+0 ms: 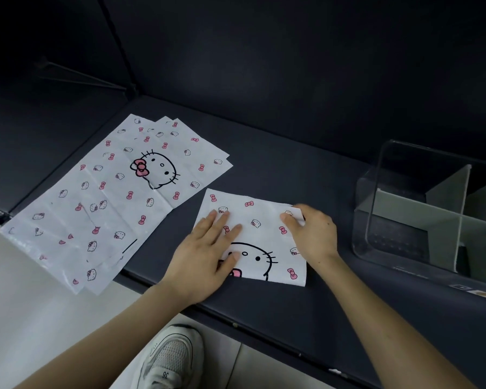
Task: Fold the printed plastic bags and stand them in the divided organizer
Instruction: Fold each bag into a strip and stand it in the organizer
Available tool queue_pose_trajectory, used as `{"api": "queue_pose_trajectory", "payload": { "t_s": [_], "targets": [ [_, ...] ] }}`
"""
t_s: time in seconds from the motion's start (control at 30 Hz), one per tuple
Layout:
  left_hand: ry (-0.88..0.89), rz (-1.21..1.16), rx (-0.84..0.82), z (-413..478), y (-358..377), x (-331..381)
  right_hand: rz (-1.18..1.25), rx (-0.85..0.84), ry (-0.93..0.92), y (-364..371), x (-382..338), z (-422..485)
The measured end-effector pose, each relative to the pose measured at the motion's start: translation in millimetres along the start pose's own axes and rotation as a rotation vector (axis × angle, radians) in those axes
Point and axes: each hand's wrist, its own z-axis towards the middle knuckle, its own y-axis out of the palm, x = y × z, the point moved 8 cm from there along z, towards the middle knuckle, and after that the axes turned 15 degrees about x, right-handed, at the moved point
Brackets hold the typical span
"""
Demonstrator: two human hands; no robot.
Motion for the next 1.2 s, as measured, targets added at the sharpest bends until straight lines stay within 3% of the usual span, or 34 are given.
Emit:
{"api": "queue_pose_trajectory", "payload": {
  "t_s": [0.53, 0.67, 0.73, 0.87, 1.1, 1.2],
  "targets": [
    [0.030, 0.110, -0.037, -2, 11, 2, 0.011, 0.052, 0.114, -3, 8, -1],
    [-0.010, 0.093, -0.019, -1, 8, 6, -0.369, 0.398, -0.372, -31, -27, -50],
    [-0.031, 0.079, -0.008, -1, 7, 7, -0.363, 0.322, -0.491, -15, -27, -78],
    [-0.040, 0.092, -0.021, -1, 9, 7, -0.360, 0.174, -0.464, 1, 0, -97],
    [-0.055, 0.088, -0.059, -1, 9, 7, -0.307, 0.253, -0.417, -36, 37, -97],
    [-0.052, 0.095, -0.041, -1, 8, 6, -0.117, 0.281, -0.620, -44, 15, -100]
  ]
}}
